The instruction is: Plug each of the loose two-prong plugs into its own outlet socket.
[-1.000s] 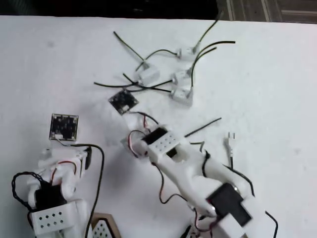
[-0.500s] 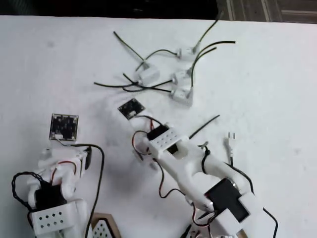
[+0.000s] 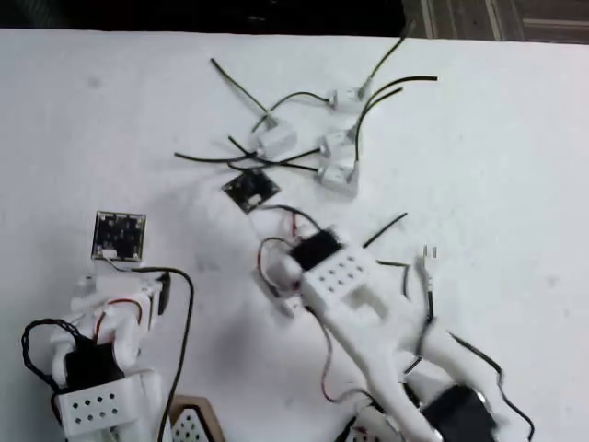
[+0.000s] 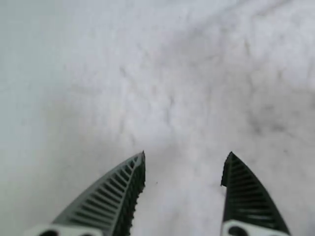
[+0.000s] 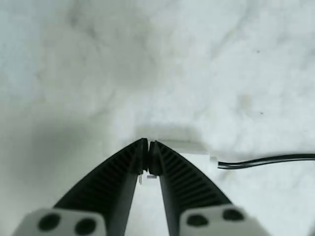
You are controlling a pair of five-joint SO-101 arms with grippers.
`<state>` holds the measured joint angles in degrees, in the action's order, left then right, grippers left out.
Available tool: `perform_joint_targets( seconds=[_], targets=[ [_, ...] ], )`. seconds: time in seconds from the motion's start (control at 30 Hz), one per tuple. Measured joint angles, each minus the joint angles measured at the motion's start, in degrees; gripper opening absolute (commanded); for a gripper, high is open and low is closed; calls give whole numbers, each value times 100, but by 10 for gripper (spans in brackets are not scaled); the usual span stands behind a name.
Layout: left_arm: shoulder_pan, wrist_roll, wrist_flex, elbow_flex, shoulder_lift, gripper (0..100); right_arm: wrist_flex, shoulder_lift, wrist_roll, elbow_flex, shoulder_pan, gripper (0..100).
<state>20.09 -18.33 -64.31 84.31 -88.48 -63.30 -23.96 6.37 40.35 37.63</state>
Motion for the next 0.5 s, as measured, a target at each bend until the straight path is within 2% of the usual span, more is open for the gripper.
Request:
perform_joint_targets(
  seconds=[0.1, 0.27, 0.37, 0.5],
  targets=[
    [0, 0, 0, 0, 0, 260, -290, -519, 281, 0, -422, 18],
    [0, 0, 0, 0, 0, 260, -457, -501, 774, 193, -1459, 18],
    [0, 0, 0, 0, 0, 260, -176, -246, 1081, 598, -1952, 18],
    [0, 0, 0, 0, 0, 260, 484, -79, 1160, 1178, -2092, 18]
  ],
)
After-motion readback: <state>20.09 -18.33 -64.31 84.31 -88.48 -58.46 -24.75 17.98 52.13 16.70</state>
